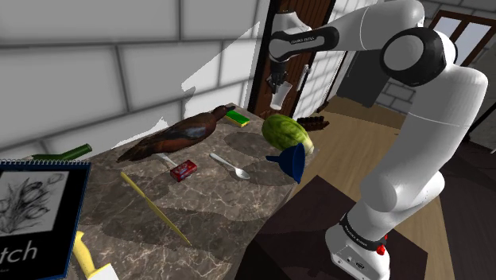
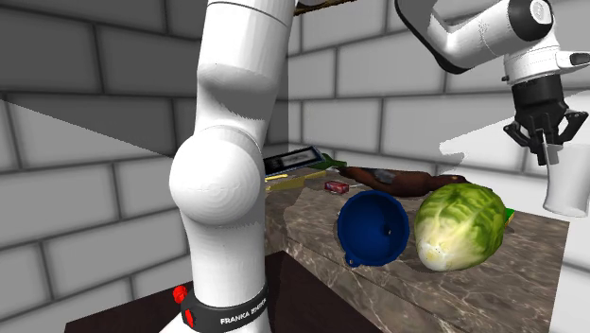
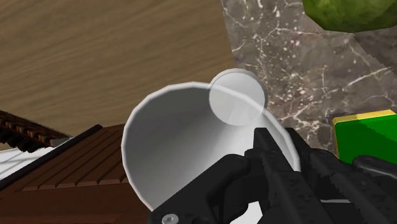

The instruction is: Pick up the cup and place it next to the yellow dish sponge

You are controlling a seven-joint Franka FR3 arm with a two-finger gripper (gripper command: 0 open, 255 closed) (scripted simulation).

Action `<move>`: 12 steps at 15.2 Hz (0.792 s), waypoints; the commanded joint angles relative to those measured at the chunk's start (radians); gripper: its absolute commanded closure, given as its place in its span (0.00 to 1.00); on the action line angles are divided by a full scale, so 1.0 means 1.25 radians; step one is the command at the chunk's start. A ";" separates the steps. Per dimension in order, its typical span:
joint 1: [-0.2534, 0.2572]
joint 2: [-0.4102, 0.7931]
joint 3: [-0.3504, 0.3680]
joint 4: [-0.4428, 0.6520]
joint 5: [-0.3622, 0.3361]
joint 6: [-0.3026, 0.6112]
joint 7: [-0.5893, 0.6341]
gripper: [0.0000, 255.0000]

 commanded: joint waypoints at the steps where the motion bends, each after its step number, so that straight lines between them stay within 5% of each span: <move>1: 0.000 0.005 -0.001 -0.014 -0.004 0.019 0.006 1.00; 12: 0.000 0.041 -0.007 -0.083 -0.028 0.119 0.041 1.00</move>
